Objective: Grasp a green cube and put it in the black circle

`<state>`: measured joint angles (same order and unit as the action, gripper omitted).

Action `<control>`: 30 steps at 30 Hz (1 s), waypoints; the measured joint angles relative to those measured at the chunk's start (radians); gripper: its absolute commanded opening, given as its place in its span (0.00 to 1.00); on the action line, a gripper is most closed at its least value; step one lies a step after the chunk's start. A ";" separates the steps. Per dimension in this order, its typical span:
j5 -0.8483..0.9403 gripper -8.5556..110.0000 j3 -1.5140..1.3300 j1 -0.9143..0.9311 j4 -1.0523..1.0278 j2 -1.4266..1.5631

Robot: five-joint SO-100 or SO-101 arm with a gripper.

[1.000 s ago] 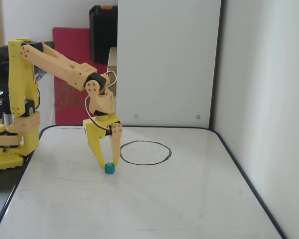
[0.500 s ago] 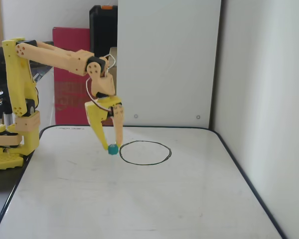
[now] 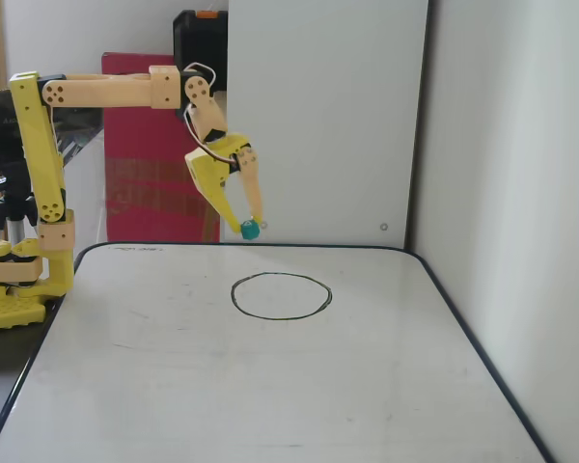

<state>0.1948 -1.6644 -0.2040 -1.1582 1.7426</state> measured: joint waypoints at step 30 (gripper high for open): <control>-0.074 0.07 0.250 0.021 0.115 -0.466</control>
<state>0.1212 -1.4143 -0.1825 -1.0431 1.2763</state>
